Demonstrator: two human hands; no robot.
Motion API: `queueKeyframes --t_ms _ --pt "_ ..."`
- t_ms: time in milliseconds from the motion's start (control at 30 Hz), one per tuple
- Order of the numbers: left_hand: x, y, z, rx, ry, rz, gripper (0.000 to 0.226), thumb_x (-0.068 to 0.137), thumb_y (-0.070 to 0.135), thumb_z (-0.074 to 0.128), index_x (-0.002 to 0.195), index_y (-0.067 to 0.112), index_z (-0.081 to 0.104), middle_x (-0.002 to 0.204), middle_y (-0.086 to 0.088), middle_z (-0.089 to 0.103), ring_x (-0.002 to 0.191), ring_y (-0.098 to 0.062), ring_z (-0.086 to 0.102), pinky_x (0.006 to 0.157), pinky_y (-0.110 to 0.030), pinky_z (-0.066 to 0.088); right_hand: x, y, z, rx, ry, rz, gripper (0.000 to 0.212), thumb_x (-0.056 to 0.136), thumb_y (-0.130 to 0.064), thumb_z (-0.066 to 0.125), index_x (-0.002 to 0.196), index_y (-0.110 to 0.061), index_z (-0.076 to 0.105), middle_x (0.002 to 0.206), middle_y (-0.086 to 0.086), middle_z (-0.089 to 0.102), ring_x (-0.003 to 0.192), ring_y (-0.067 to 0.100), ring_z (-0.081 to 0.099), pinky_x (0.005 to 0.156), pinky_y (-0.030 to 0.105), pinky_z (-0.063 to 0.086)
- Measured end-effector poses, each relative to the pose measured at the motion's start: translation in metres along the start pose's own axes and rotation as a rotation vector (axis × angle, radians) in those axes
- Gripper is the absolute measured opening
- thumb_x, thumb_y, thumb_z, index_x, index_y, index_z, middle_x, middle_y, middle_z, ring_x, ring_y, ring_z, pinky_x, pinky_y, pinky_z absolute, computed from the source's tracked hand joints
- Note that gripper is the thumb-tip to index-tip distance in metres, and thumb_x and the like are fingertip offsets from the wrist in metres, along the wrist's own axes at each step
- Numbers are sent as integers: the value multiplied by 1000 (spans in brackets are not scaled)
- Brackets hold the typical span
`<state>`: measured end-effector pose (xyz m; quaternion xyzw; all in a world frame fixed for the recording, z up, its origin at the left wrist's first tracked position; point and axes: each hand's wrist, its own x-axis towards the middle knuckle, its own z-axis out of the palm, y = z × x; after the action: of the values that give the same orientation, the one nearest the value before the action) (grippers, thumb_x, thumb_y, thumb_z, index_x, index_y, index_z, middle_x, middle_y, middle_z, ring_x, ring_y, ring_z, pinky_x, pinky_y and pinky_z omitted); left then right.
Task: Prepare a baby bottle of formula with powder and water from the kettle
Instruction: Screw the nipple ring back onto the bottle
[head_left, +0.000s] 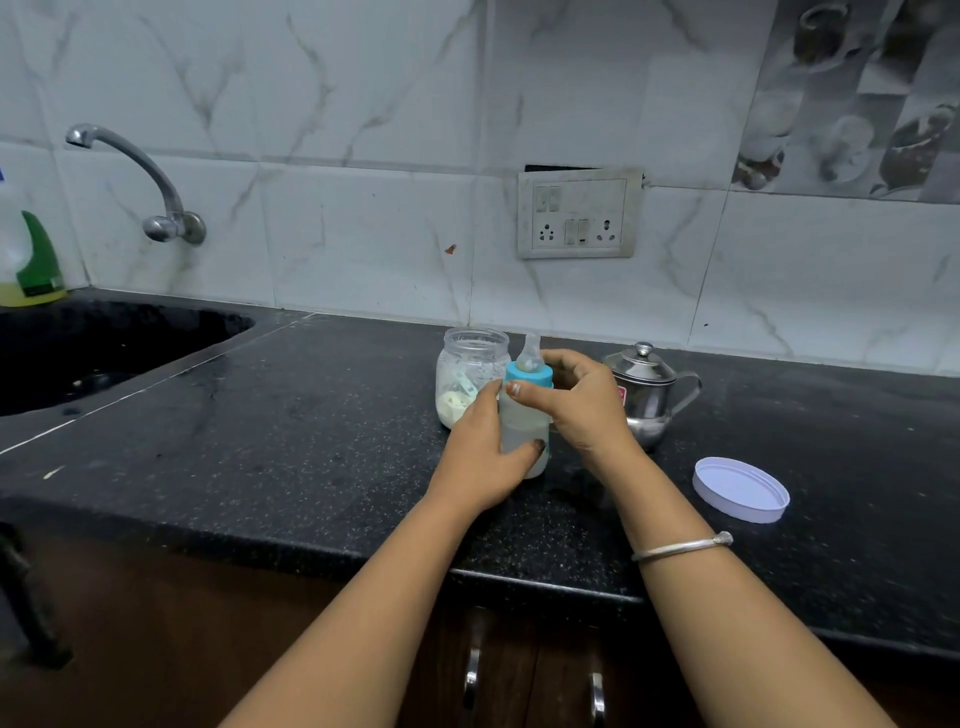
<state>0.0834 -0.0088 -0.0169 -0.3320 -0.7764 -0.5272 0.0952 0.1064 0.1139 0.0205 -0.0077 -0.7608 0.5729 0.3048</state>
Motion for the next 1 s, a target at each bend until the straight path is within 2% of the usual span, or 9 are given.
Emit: queueKeyframes --t_ms 133,300,433,500,667,767,833,900,1000 --pt "1 0 0 -70 -54 -29 55 89 21 59 137 24 33 123 10 53 109 -4 50 88 -19 40 -3 -4 -2 30 -97 2 32 74 -4 75 103 -12 65 92 0 69 83 11 64 75 22 53" --pt "3 -2 1 -63 -32 -26 56 87 20 62 136 21 35 125 8 53 110 -5 50 87 -18 38 0 1 2 18 -23 48 37 64 -18 83 98 -15 66 97 6 72 91 20 68 87 43 55" --pt "4 -2 2 -86 1 -35 55 83 24 67 130 21 39 116 10 57 103 -5 54 75 -7 40 -1 3 9 -97 81 22 35 58 -30 85 85 -26 62 92 2 72 87 18 69 82 45 55" --pt "4 -3 1 -103 -1 -47 55 82 26 68 128 22 41 113 9 58 100 -6 55 70 -10 40 -2 2 8 -86 78 15 40 55 -32 85 88 -23 64 92 2 72 88 19 68 82 46 55" --pt "4 -3 0 -111 -46 -41 57 85 20 64 135 24 36 118 10 56 93 0 55 76 -10 42 -3 -3 1 40 -105 15 32 76 -9 75 106 -11 62 98 6 68 90 17 63 87 36 51" --pt "4 -4 1 -114 -50 -48 58 86 17 62 136 25 34 121 8 56 103 -7 57 87 -21 46 -3 -3 3 28 -107 -9 25 81 -9 70 105 -13 64 97 7 68 90 18 62 88 40 51" --pt "5 -5 1 -111 -45 -47 57 86 16 63 135 25 36 118 6 58 96 -8 58 82 -21 46 -3 -1 3 23 -81 6 25 79 -9 72 102 -15 64 97 8 69 90 19 63 89 43 52" --pt "4 -4 1 -106 -34 -54 56 84 18 65 132 24 38 109 8 59 81 -3 56 69 -12 42 -2 1 5 4 -35 12 25 76 -12 76 98 -17 65 94 5 70 88 20 65 89 46 53" --pt "4 -1 2 -105 5 -61 54 81 22 67 128 22 41 102 8 61 81 -2 57 61 -7 40 -2 4 13 -119 90 -10 27 70 -24 80 92 -23 65 90 1 72 86 19 68 83 46 54"
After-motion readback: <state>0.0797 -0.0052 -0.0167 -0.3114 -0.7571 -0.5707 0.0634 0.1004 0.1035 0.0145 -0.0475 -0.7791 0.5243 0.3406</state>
